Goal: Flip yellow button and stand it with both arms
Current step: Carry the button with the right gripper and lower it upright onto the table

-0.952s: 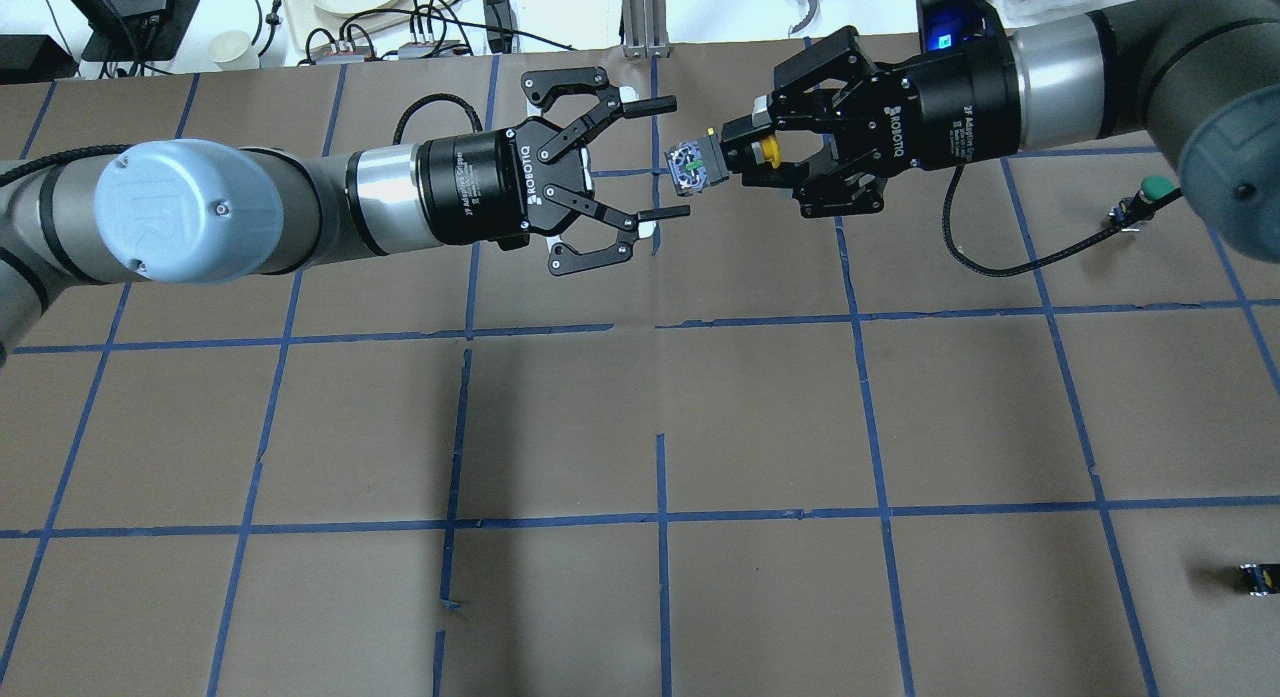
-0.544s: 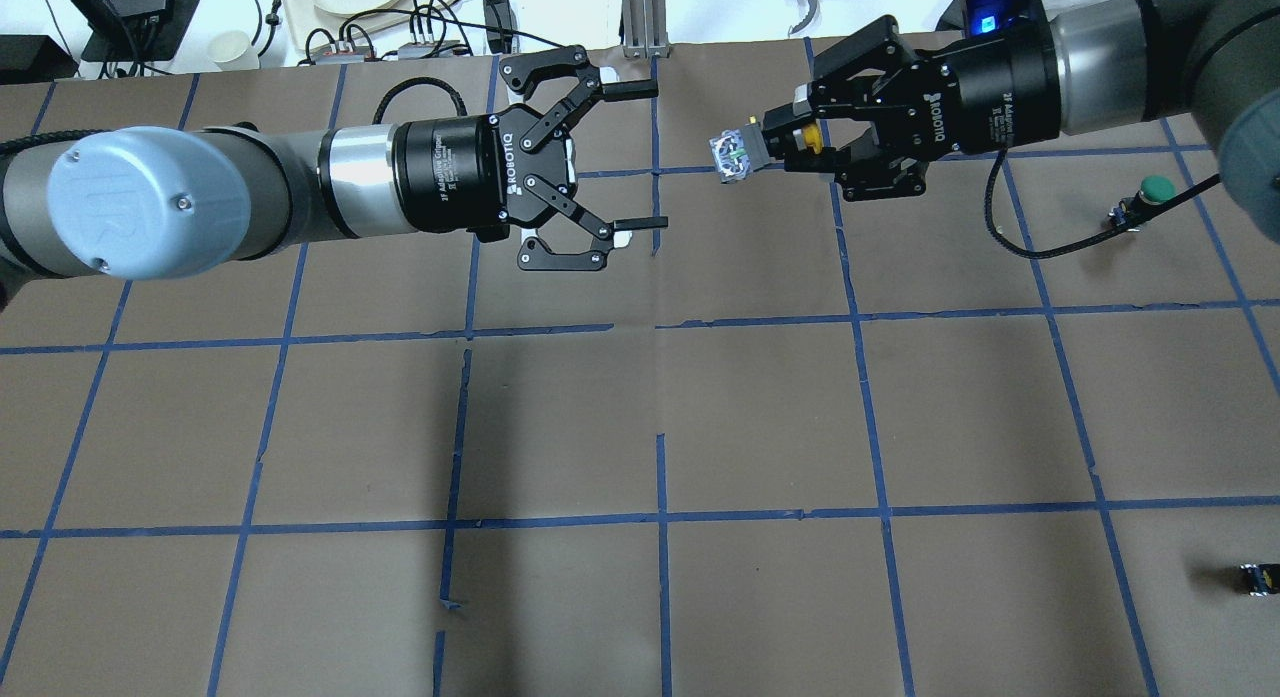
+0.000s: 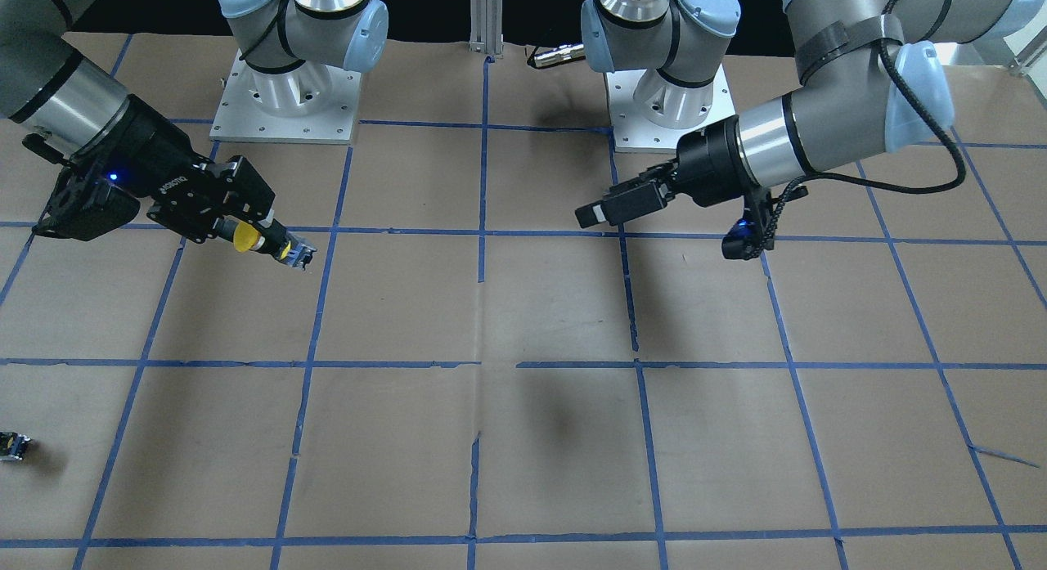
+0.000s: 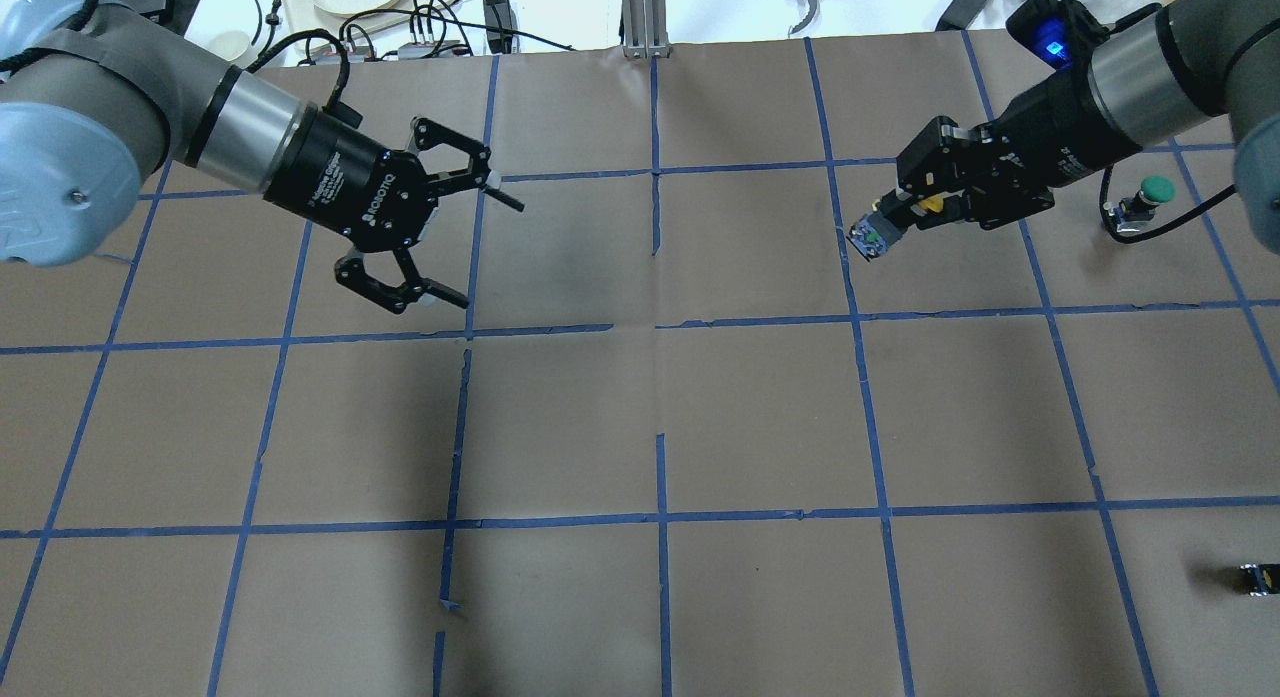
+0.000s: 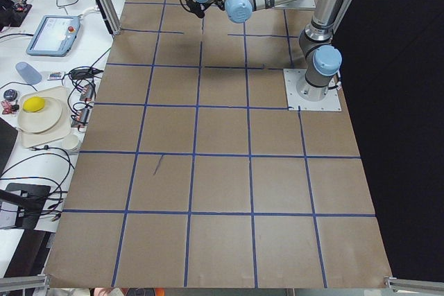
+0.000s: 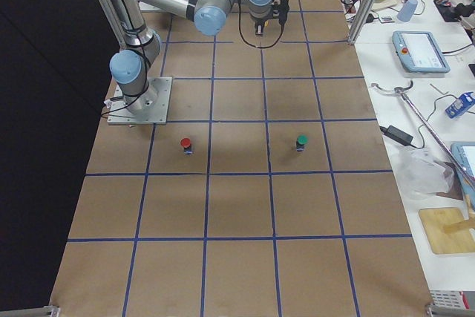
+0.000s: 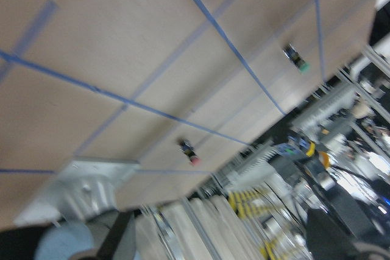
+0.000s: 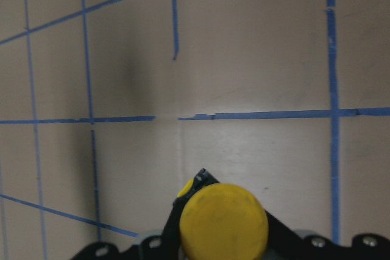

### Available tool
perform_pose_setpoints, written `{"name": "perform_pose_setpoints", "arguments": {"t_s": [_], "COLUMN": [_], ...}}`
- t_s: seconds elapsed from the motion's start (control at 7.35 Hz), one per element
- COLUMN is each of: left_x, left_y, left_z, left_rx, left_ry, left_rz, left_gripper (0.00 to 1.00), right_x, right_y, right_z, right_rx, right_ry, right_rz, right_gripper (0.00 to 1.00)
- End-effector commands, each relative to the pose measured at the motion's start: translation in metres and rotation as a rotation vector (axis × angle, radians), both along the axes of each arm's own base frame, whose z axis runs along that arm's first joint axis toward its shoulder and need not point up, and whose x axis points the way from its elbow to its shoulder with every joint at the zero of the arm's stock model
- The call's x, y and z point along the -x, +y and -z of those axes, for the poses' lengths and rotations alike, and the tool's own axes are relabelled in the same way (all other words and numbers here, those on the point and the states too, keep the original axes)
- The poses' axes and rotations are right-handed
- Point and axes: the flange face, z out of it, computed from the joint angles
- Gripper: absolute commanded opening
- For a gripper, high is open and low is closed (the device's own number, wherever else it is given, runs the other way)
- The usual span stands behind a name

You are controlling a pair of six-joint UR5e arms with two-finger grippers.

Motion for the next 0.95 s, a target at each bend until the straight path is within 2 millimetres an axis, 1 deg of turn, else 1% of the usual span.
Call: {"name": "perform_pose_setpoints", "arguments": {"t_s": [0.0, 0.14, 0.27, 0.41, 0.54, 0.68, 0.82], "left_x": [-0.043, -0.042, -0.021, -0.002, 0.001, -0.009, -0.007], "left_y": [0.003, 0.005, 0.030, 0.048, 0.055, 0.054, 0.061], "left_z": [-0.025, -0.034, -0.058, -0.072, -0.077, -0.058, -0.048], "left_rx": [0.139, 0.170, 0.246, 0.283, 0.294, 0.239, 0.241], "left_ry": [-0.463, -0.493, -0.492, -0.524, -0.570, -0.654, -0.660], "left_rz": [0.326, 0.404, 0.471, 0.511, 0.531, 0.593, 0.604], "left_gripper": [0.99, 1.00, 0.99, 0.99, 0.99, 1.00, 1.00], "right_x": [0.052, 0.109, 0.161, 0.200, 0.248, 0.292, 0.307], "right_y": [0.009, 0.023, 0.040, 0.053, 0.070, 0.078, 0.075], "right_z": [0.050, 0.080, 0.096, 0.100, 0.109, 0.127, 0.145], "right_rx": [0.052, 0.105, 0.138, 0.202, 0.241, 0.280, 0.313], "right_ry": [0.248, 0.304, 0.329, 0.377, 0.390, 0.439, 0.455], "right_rz": [-0.280, -0.340, -0.344, -0.460, -0.550, -0.604, -0.701], "right_gripper": [0.18, 0.18, 0.18, 0.17, 0.16, 0.16, 0.16]}}
